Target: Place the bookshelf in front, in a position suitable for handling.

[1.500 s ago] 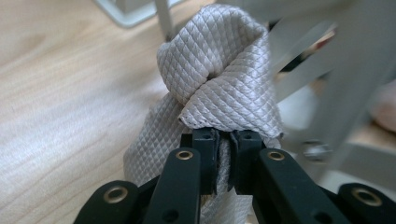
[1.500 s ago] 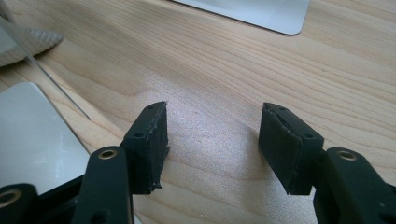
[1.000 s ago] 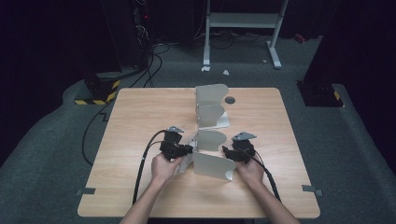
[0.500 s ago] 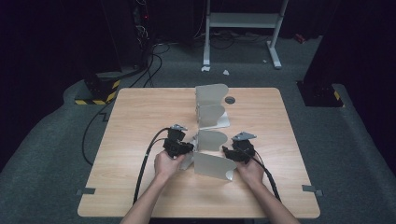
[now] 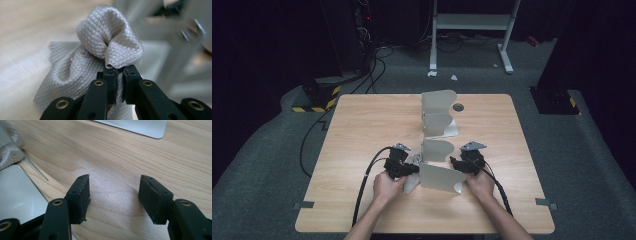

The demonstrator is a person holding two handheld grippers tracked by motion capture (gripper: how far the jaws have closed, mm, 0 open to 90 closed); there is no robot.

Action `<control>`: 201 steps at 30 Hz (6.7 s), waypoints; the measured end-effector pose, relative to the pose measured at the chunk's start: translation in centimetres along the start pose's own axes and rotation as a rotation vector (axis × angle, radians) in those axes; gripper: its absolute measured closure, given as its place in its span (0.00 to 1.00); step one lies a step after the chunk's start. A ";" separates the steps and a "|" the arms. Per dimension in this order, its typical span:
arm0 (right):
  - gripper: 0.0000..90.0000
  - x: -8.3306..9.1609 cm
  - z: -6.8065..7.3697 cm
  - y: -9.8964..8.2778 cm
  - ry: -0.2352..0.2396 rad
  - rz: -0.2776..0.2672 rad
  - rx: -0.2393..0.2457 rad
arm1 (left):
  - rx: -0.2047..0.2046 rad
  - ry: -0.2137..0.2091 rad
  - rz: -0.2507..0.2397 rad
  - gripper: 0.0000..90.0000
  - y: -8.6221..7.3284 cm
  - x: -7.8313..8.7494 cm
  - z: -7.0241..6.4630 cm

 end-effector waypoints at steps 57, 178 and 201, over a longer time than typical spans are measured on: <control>0.47 0.0 0.0 0.0 0.001 0.001 0.001 | 0.023 -0.032 -0.029 0.92 -3.1 1.7 -1.9; 0.50 0.2 1.2 0.0 0.027 -0.006 0.027 | -0.019 -0.071 0.059 0.92 0.8 -0.8 -2.5; 0.51 0.2 1.2 0.0 0.030 -0.007 0.028 | -0.050 -0.010 -0.130 0.92 10.2 4.0 -2.3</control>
Point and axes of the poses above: each handheld gripper's, and its own axes: x roughly backward along the jaws, y roughly out of its top, z roughly to its left, the point moved 7 cm from there along -x, roughly forward along the jaws, and after that the axes turned 9 degrees about x, right-handed, at the moved point
